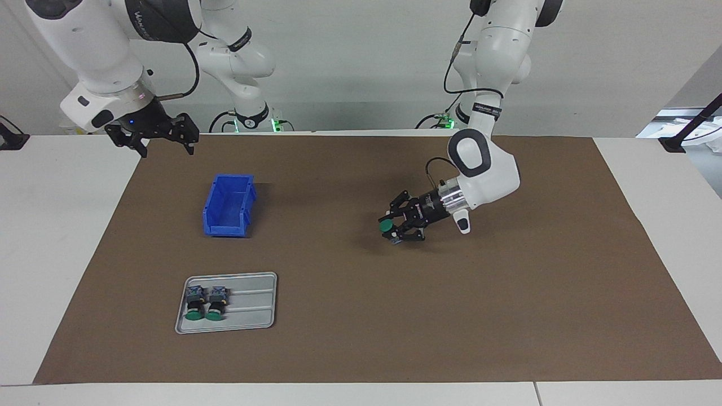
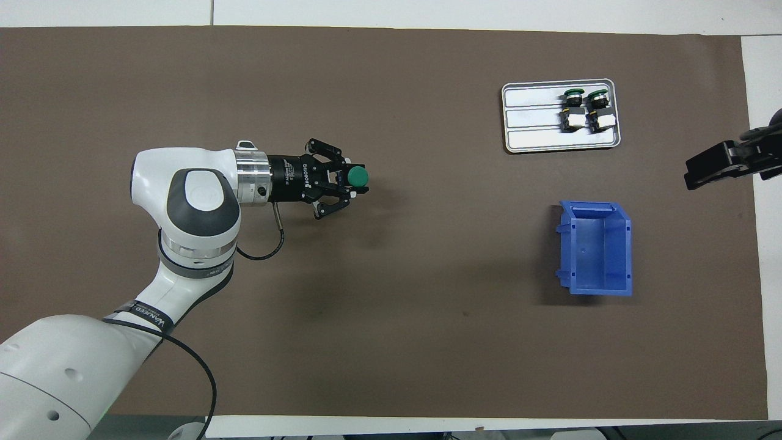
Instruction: Place and press button with both arms
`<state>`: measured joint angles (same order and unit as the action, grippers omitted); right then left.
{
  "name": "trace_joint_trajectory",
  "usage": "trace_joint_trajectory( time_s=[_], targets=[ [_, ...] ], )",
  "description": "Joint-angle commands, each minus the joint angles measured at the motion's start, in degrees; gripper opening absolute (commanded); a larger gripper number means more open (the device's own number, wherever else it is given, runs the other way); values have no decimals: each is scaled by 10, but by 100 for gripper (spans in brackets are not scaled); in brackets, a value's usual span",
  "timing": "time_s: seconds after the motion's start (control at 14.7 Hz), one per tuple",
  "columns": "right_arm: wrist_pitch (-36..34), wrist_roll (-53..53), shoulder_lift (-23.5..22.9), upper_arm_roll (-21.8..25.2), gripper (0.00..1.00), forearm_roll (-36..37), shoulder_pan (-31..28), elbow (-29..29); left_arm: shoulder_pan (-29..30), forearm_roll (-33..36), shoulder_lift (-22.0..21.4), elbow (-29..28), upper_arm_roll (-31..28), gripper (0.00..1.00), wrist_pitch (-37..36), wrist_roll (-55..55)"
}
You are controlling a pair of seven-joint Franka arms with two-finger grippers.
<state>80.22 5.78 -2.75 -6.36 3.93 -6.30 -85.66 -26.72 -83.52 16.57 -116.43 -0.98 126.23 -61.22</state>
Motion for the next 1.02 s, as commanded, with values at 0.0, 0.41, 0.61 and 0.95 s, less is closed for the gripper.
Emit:
trace_joint_trajectory(
  time_s=[0.0, 0.41, 0.61, 0.95],
  targets=[
    [-2, 6, 13, -3, 99, 0, -5, -16, 36, -44, -13, -40, 3, 18, -57, 86],
    [-2, 6, 13, -3, 99, 1, -4, -15, 83, -125, 17, -70, 3, 18, -141, 210],
    [-2, 6, 13, -3, 99, 1, -5, -15, 80, -147, 36, -69, 3, 18, -152, 240],
    [-2, 6, 13, -3, 99, 0, -5, -15, 88, -151, 50, -66, 3, 18, -180, 261]
  ],
)
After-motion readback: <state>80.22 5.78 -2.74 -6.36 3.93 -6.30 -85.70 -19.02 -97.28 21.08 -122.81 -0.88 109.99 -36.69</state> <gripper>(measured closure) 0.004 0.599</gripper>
